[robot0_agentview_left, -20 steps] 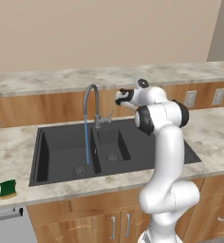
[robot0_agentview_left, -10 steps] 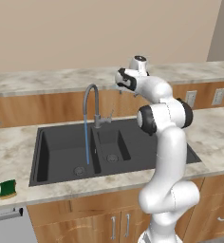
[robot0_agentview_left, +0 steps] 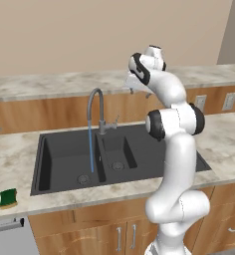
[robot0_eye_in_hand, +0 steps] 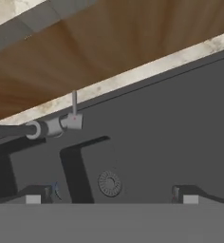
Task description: Soak the sponge with water for a few seconds and then drop it inside the sink.
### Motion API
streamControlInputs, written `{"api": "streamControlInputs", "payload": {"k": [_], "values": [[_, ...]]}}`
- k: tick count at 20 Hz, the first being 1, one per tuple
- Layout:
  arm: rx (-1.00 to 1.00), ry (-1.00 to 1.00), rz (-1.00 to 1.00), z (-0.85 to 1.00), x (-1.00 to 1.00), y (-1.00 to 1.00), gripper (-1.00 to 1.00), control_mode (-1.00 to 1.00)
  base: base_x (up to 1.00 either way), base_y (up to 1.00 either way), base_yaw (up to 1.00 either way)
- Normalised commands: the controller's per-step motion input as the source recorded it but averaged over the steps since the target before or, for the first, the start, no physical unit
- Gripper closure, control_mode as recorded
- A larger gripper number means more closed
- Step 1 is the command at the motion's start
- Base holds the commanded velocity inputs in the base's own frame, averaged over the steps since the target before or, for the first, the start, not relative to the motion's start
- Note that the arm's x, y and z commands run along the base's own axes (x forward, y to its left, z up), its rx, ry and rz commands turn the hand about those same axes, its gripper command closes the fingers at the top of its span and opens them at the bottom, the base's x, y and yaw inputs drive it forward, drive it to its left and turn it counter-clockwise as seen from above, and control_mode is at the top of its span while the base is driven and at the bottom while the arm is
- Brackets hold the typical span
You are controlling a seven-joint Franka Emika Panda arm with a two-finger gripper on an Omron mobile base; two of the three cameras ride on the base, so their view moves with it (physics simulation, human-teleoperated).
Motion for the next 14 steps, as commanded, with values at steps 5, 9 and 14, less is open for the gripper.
{"api": "streamControlInputs", "payload": {"k": [5, 9, 14], "values": [[0.02, -0.01, 0.02, 0.00, -0.61, 0.00, -1.00, -1.00, 0.00, 0.00, 0.00], [0.00, 0.00, 0.00, 0.00, -0.80, 0.04, -1.00, -1.00, 0.00, 0.00, 0.00], [-0.03, -0.10, 0.00, 0.00, -0.80, 0.16, -1.00, -1.00, 0.00, 0.00, 0.00]]}}
